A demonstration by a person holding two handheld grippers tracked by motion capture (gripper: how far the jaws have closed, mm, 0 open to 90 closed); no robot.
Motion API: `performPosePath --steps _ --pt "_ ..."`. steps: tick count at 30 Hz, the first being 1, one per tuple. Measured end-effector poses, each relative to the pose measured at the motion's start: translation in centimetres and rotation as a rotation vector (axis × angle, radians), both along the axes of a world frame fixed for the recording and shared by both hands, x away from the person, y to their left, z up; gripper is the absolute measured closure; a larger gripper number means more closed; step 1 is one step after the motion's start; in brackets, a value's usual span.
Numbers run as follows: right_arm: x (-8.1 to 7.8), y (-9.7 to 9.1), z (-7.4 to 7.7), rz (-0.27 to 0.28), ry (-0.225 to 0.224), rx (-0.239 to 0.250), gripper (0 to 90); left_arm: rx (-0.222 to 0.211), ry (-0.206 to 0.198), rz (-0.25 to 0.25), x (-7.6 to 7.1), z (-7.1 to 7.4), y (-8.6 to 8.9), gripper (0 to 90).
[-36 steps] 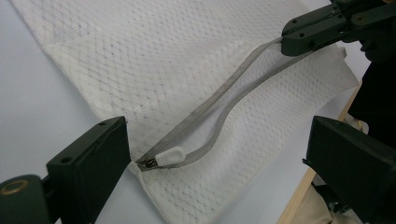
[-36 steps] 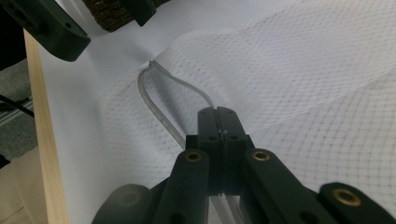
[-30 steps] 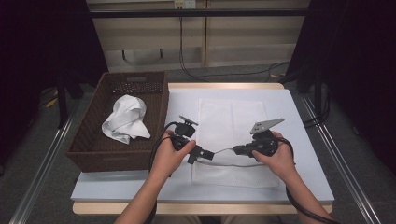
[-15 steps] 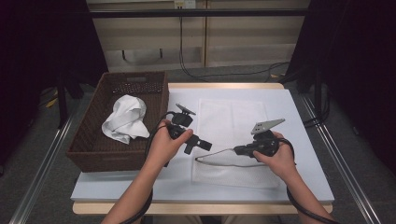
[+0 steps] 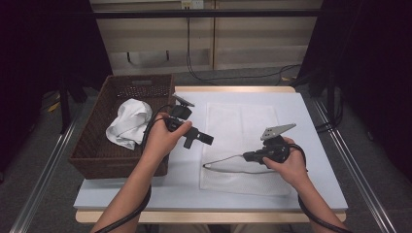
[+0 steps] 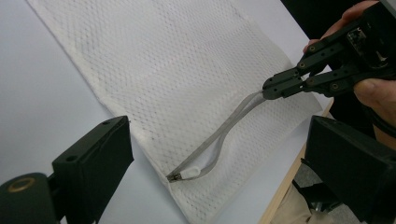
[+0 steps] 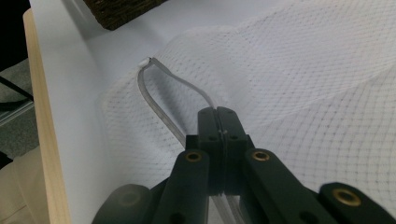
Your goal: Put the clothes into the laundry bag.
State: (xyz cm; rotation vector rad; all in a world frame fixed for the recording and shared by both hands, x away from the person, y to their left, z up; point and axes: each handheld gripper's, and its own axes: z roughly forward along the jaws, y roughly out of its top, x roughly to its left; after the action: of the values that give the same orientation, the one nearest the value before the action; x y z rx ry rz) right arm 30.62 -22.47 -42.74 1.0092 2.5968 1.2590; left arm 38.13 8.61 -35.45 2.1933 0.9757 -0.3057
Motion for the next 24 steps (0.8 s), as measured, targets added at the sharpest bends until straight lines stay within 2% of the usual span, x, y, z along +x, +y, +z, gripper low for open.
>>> performPosePath --steps 3,5,7,11,12,14,15,16,22,24 --pt "0.0 0.0 0.0 0.000 0.000 0.000 90.0 0.008 0.003 0.013 0.3 0.2 0.5 7.4" --pt "0.0 0.0 0.0 -0.001 -0.001 0.000 90.0 -0.007 0.006 0.020 0.6 0.2 0.9 7.3" --pt "0.0 0.0 0.1 -0.001 -0.003 0.000 90.0 0.007 0.001 0.016 0.8 0.4 1.2 7.3" --pt "0.0 0.0 0.1 -0.001 -0.005 0.005 90.0 -0.021 0.004 0.042 0.9 0.9 1.8 7.1" --pt "0.1 0.0 0.1 0.000 -0.004 0.006 90.0 -0.008 -0.005 0.028 1.1 1.0 2.1 7.0" --pt "0.1 0.0 0.1 -0.001 -0.004 0.005 90.0 -0.001 -0.008 0.031 1.2 1.3 2.6 6.8" --pt "0.1 0.0 0.1 -0.002 -0.006 0.003 90.0 -0.028 0.001 0.076 1.1 1.4 2.5 6.7" --pt "0.1 0.1 0.2 0.001 -0.003 0.005 90.0 0.001 -0.014 0.038 1.4 1.6 3.1 6.6" --pt "0.2 0.2 0.3 0.008 -0.003 0.012 90.0 0.011 -0.009 0.090 1.9 1.7 4.6 6.4" --pt "0.2 0.3 0.3 0.010 -0.003 0.011 90.0 0.012 -0.006 0.088 2.2 1.6 5.1 6.3"
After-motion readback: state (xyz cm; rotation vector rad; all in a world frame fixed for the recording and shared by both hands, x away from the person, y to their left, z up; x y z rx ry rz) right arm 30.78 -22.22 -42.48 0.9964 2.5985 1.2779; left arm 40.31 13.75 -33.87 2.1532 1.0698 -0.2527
